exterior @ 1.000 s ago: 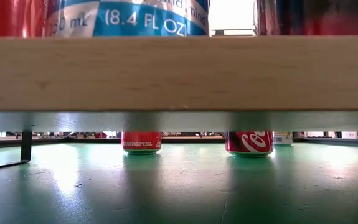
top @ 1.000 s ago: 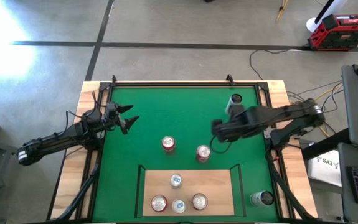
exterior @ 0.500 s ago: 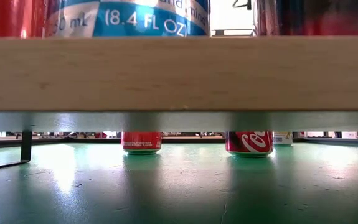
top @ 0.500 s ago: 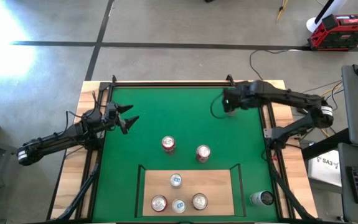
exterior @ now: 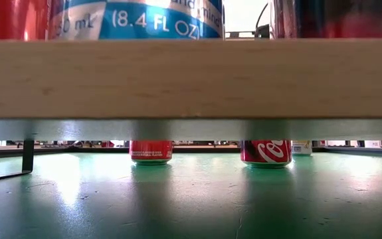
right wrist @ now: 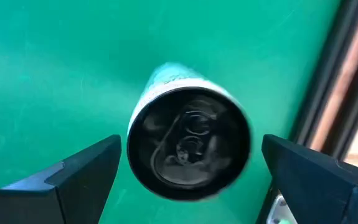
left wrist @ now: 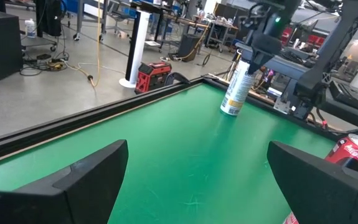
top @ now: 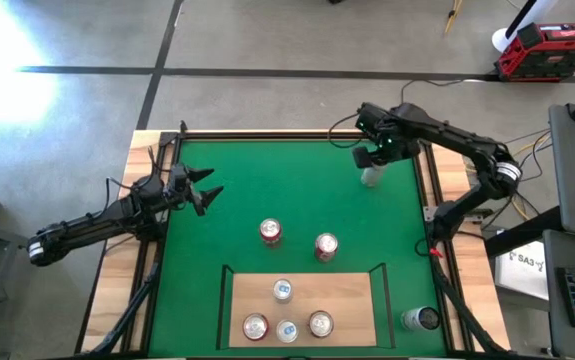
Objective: Place canned beverage on shelf
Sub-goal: Put the top white soda can on the shelf
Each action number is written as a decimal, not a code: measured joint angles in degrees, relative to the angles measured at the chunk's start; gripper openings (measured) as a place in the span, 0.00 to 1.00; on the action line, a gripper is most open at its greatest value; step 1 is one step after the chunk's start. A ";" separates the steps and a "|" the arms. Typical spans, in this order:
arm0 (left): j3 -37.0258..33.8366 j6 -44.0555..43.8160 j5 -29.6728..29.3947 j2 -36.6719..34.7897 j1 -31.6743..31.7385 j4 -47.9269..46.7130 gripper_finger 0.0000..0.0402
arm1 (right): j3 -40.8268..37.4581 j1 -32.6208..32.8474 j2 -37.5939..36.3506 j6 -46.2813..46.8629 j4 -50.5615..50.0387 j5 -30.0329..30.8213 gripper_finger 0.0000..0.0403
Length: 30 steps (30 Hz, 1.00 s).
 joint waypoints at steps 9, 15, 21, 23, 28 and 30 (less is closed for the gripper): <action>0.00 0.01 0.00 0.00 0.00 -0.01 0.92 | -0.09 -0.25 3.66 1.26 0.50 -3.50 0.91; 0.00 0.00 -0.01 0.00 0.01 0.00 0.92 | -0.11 -0.25 3.19 1.79 1.44 -3.45 0.78; 0.00 0.00 0.00 0.00 0.01 -0.02 0.92 | -0.11 -0.21 2.85 7.06 1.22 -3.67 0.59; 0.00 0.00 0.01 0.00 0.01 -0.02 0.92 | -0.11 0.12 2.83 11.50 0.57 -3.97 0.59; 0.00 0.01 0.00 0.00 0.00 0.00 0.92 | -0.20 3.12 2.60 27.46 -2.93 -5.78 0.59; 0.00 0.00 0.01 0.00 -0.01 -0.02 0.92 | -0.26 5.76 2.25 31.99 -2.94 -6.54 0.59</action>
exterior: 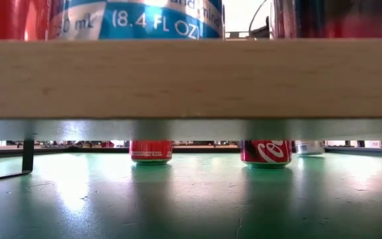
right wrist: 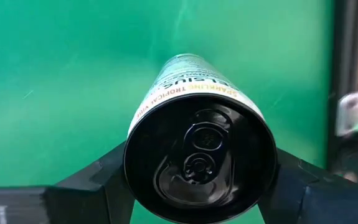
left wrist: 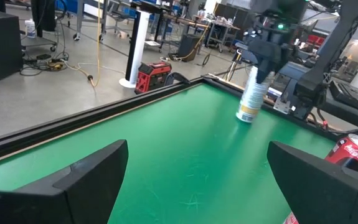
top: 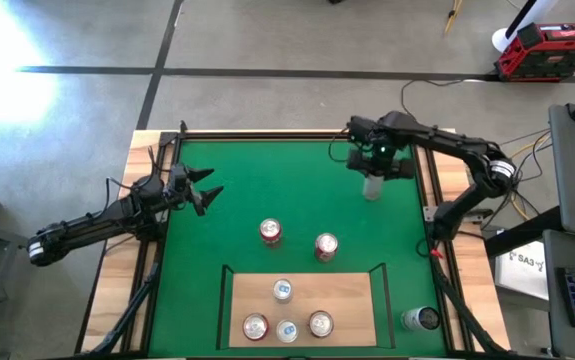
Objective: Place canned beverage on shelf
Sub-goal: Put the top white soda can on the shelf
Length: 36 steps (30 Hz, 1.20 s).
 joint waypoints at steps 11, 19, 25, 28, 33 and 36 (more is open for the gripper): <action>0.00 0.00 0.00 0.00 0.02 0.00 0.92 | 0.02 21.25 -2.33 39.87 1.58 6.09 0.63; 0.00 0.00 0.00 0.00 0.00 0.00 0.92 | 0.02 32.23 -0.85 65.56 2.90 6.03 0.64; 0.00 0.01 -0.02 0.00 0.01 0.00 0.92 | 0.09 37.46 0.76 83.42 3.81 5.88 0.64; 0.00 0.00 -0.02 0.00 0.01 0.02 0.92 | 0.22 39.29 1.48 92.42 4.65 5.93 0.64; 0.00 0.01 0.00 0.04 0.00 0.00 0.92 | 0.37 41.12 2.39 103.45 5.03 6.52 0.64; 0.00 0.01 -0.02 0.09 0.01 0.03 0.92 | 0.37 41.55 2.41 108.83 6.10 5.92 0.64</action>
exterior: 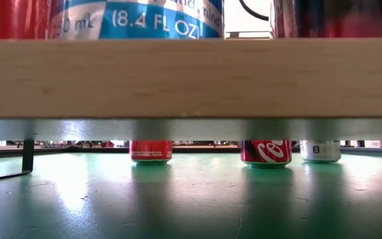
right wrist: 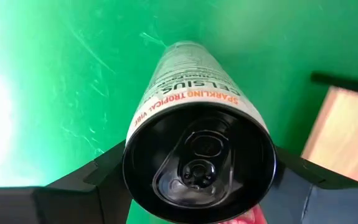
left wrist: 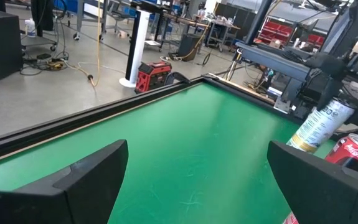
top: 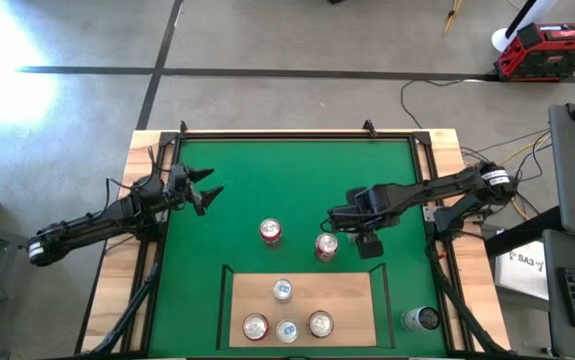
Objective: Place canned beverage on shelf
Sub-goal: Put the top white soda can on the shelf
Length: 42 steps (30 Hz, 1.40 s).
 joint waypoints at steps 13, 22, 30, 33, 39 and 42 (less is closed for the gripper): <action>0.00 0.02 0.02 0.13 0.00 -0.01 0.92 | 1.50 0.13 0.40 -3.07 -0.14 -2.41 0.64; 0.00 0.01 0.01 0.22 -0.01 -0.03 0.92 | 1.35 0.13 0.69 -11.73 -0.94 -1.44 0.70; 0.00 0.00 0.01 0.22 0.01 -0.01 0.92 | 1.27 0.11 0.79 -15.90 -0.88 -0.74 0.83; 0.00 0.02 0.02 0.22 0.02 -0.01 0.92 | 1.27 0.11 0.76 -19.33 -1.00 -0.57 0.86; 0.00 0.00 0.01 0.22 0.00 -0.01 0.92 | 2.00 0.09 -0.18 -39.12 -1.80 0.24 0.90; 0.00 -0.01 0.02 0.22 0.00 -0.01 0.92 | 2.77 0.11 -0.33 -53.54 -2.30 0.19 0.90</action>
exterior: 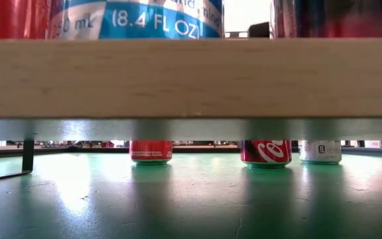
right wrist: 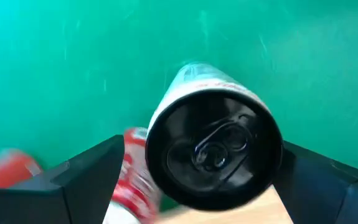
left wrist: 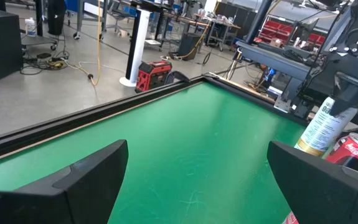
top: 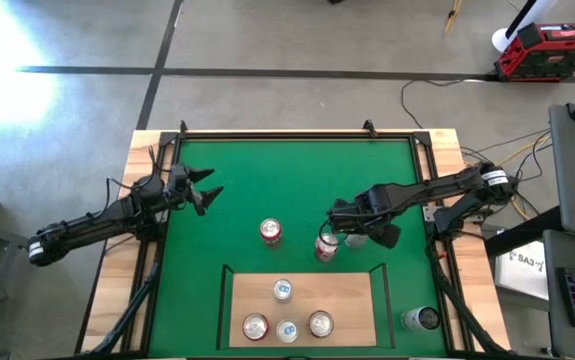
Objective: Place canned beverage on shelf
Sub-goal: Put the top white soda can on the shelf
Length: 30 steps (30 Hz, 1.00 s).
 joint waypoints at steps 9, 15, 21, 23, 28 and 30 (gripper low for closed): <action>0.00 0.01 -0.02 0.00 0.01 0.00 0.92 | 0.27 -0.02 -0.15 -34.88 -5.44 0.29 0.90; 0.00 0.01 0.00 0.00 0.01 0.00 0.92 | 0.28 -0.01 -0.15 -48.12 -5.46 1.55 0.90; 0.00 0.00 -0.01 0.00 0.00 0.00 0.92 | 0.29 -0.02 -0.15 -49.57 -4.84 1.56 0.90; 0.00 0.02 -0.02 0.00 -0.01 0.00 0.92 | 0.26 -0.02 -0.15 -47.57 -4.82 1.57 0.89; 0.00 0.00 0.00 0.00 -0.01 0.00 0.92 | -0.06 -0.02 -0.15 -46.14 -4.54 1.32 0.78; 0.00 0.01 -0.01 0.00 0.01 0.00 0.92 | -0.22 -0.02 -0.17 -45.51 -3.89 1.04 0.72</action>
